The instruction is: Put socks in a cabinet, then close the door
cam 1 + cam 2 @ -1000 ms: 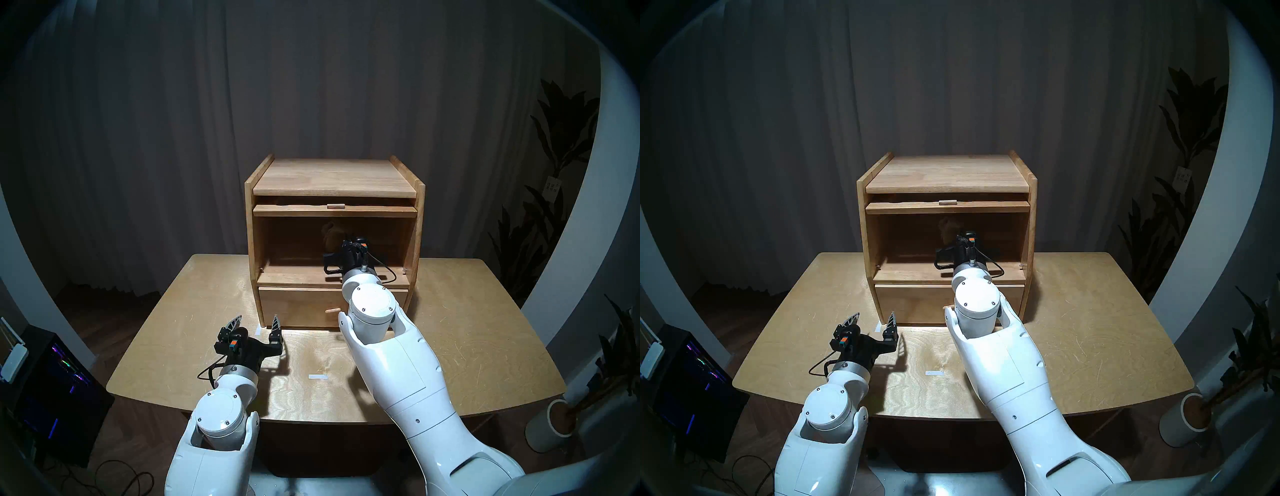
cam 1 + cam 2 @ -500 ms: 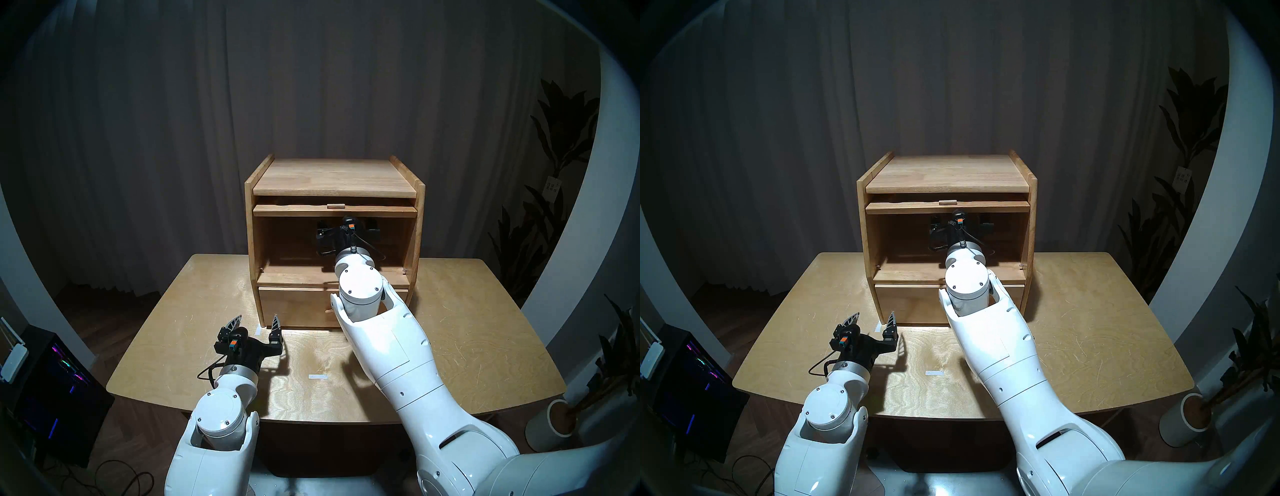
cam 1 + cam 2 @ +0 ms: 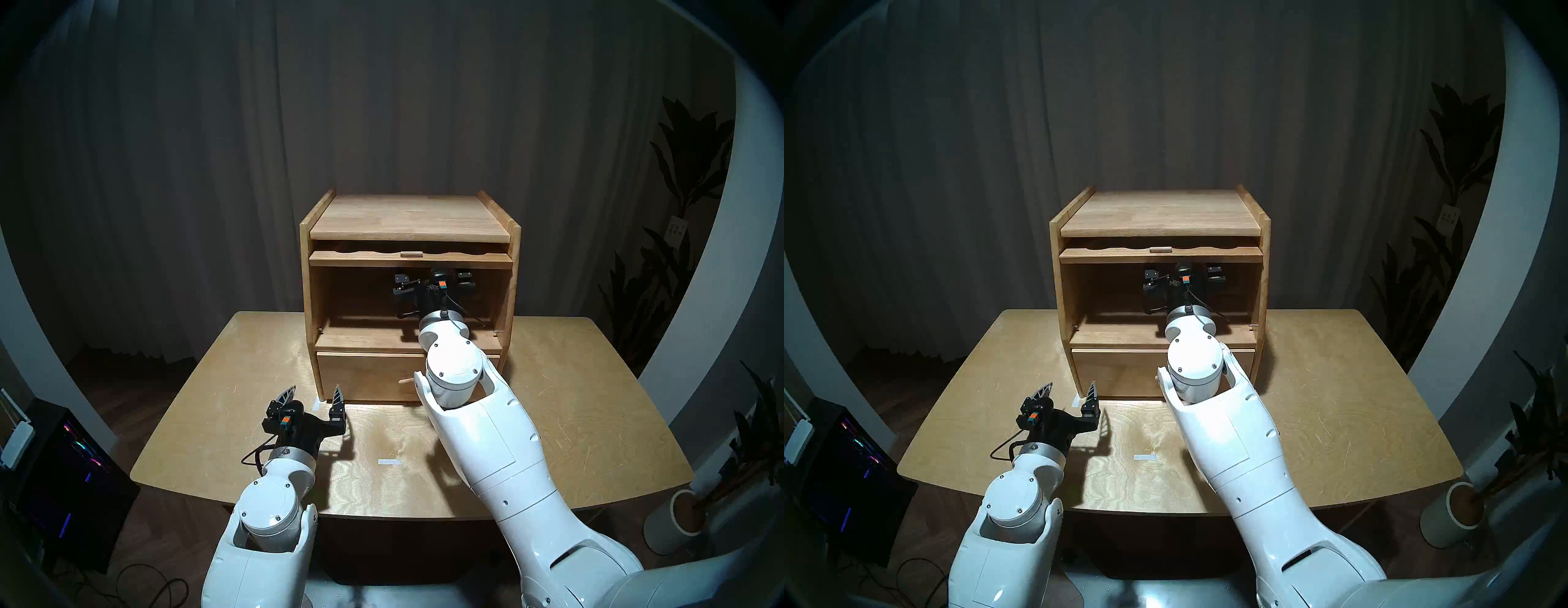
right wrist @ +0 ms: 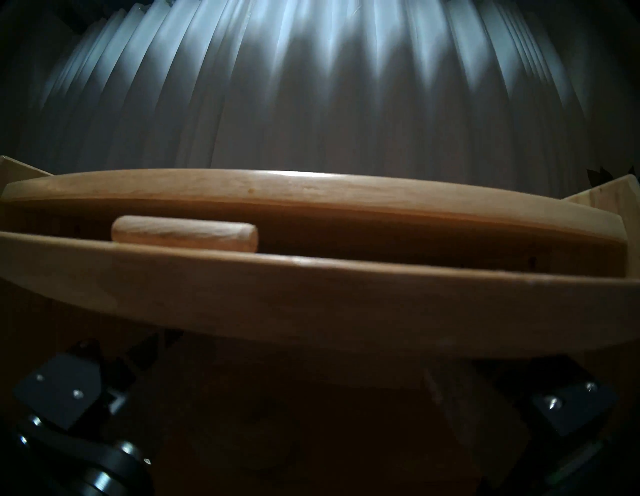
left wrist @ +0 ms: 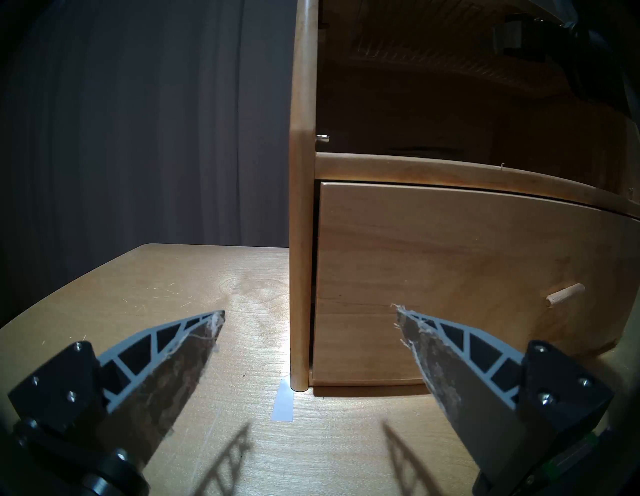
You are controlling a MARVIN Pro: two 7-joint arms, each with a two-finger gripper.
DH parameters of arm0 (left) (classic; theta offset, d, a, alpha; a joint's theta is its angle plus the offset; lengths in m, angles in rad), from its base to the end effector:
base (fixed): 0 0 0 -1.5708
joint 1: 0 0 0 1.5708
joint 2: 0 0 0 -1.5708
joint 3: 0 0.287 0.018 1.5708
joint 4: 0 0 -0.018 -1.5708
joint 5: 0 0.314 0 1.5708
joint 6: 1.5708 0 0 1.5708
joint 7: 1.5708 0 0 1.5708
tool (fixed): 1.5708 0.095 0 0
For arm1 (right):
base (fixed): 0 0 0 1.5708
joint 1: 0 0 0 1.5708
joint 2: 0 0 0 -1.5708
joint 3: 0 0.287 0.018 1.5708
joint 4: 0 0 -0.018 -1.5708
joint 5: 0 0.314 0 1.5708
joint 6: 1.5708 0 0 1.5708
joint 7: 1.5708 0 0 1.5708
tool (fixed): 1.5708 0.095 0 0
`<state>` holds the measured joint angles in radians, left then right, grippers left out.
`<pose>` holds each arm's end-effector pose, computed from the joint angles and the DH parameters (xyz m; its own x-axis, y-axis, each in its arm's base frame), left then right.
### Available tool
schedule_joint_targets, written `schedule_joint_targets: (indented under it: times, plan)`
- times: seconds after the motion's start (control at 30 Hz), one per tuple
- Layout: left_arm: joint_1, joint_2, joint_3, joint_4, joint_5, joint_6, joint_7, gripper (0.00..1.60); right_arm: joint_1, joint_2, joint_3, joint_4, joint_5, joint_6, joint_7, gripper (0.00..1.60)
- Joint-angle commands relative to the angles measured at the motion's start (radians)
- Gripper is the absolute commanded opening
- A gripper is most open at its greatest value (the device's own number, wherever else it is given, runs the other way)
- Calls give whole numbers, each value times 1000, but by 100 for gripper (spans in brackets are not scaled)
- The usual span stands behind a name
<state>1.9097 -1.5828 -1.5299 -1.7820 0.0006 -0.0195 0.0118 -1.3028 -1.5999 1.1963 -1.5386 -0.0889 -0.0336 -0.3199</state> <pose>0.3249 -0.0187 -0.3445 0.1081 0.0204 0.9939 -0.0229 -0.9995 0.0230 0.4704 0.1358 -0.1908 -0.2969 0.0530 0.9534 0.0395 -0.9969 0.0677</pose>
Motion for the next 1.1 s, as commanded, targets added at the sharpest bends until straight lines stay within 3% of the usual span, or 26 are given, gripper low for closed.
schedule_joint_targets:
  times: [0.0,0.4,0.5,1.07]
  plan:
    - [-9,0,-2,-19,-1,-6,0,160,-120,44,-38,-120,27,-11,-7,160]
    - [-10,0,-2,-12,0,-5,0,160,-271,98,-131,-265,57,-56,16,160]
    - [-10,0,-1,-9,0,-4,0,160,-260,126,-135,-308,54,-87,32,160]
    - [-12,0,-1,1,0,-4,0,160,-188,222,50,-511,15,-205,22,160]
